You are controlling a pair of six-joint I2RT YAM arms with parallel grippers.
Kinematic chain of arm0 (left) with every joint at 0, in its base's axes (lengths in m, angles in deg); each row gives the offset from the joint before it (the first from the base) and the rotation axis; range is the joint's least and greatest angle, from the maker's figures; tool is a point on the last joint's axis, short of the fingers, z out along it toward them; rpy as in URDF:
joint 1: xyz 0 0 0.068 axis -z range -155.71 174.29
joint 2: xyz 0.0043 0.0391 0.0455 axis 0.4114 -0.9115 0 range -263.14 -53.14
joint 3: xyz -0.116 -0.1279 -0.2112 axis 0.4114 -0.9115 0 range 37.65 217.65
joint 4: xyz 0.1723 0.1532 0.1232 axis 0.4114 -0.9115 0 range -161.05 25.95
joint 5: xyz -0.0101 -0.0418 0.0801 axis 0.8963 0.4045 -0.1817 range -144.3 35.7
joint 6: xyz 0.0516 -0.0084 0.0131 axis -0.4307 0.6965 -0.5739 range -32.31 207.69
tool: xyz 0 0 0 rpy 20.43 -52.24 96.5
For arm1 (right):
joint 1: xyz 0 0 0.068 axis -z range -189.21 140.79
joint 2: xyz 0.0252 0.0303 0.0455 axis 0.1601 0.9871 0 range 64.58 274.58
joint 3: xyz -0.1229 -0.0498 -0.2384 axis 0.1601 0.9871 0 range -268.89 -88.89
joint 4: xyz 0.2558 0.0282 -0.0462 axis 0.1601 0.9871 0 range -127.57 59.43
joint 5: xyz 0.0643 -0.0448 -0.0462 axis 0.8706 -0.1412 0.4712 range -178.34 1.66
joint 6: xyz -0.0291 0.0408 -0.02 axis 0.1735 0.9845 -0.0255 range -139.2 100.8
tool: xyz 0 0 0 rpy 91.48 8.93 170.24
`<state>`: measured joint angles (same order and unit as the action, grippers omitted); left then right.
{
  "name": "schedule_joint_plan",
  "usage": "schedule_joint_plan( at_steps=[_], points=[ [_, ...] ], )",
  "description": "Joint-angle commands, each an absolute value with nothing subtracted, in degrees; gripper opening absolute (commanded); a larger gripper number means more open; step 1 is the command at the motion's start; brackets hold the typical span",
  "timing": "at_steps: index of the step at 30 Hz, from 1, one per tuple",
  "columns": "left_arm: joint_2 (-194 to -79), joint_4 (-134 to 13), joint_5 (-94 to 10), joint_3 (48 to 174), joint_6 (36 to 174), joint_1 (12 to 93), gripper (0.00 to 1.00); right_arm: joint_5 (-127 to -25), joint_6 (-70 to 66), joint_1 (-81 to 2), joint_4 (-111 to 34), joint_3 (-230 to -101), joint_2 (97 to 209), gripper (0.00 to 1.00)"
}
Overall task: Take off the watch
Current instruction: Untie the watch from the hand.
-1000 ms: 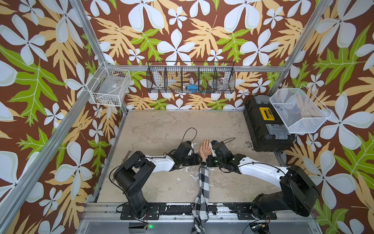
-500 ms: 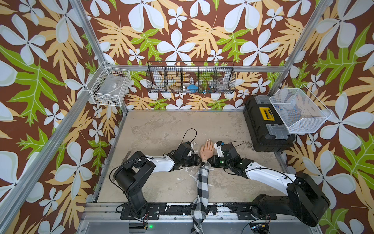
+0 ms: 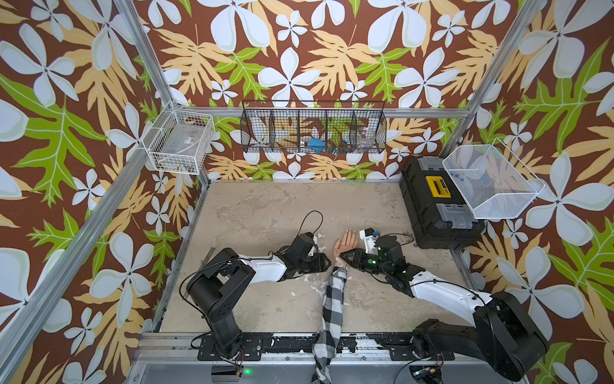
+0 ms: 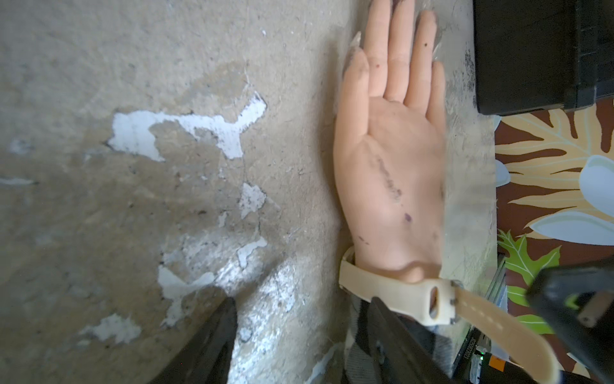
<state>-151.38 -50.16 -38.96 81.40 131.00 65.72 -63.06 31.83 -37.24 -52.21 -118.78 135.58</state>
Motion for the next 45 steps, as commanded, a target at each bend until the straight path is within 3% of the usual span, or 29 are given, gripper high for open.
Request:
schedule_joint_plan(
  at_steps=[1, 15, 26, 28, 33, 36, 45],
  points=[
    [-151.49, -50.61, -39.00, 81.34, 130.75, 65.73, 0.65, -68.90, 25.72, -37.27, -42.05, -121.52, 135.06, 0.36],
    [-150.49, -51.56, -39.18, 81.91, 130.49, 65.82, 0.65, -86.43, 18.95, -47.37, -28.57, -123.76, 132.41, 0.50],
    [-150.44, -51.65, -39.37, 81.95, 130.75, 65.82, 0.65, -92.66, 18.15, -50.81, -28.00, -127.47, 137.31, 0.51],
    [-150.31, -51.65, -39.44, 81.95, 130.75, 65.78, 0.65, -93.43, 18.14, -50.81, -27.84, -127.91, 138.28, 0.47],
    [-150.17, -51.63, -39.36, 82.08, 130.93, 65.81, 0.65, -94.30, 18.50, -50.85, -27.36, -127.70, 138.26, 0.19],
    [-150.09, -51.65, -39.18, 82.45, 131.02, 65.91, 0.65, -93.72, 18.84, -50.80, -27.70, -126.94, 137.46, 0.10],
    [-151.63, -51.65, -38.96, 85.61, 131.61, 67.94, 0.65, -93.42, 19.73, -50.86, -28.08, -126.08, 136.74, 0.00]
  ],
)
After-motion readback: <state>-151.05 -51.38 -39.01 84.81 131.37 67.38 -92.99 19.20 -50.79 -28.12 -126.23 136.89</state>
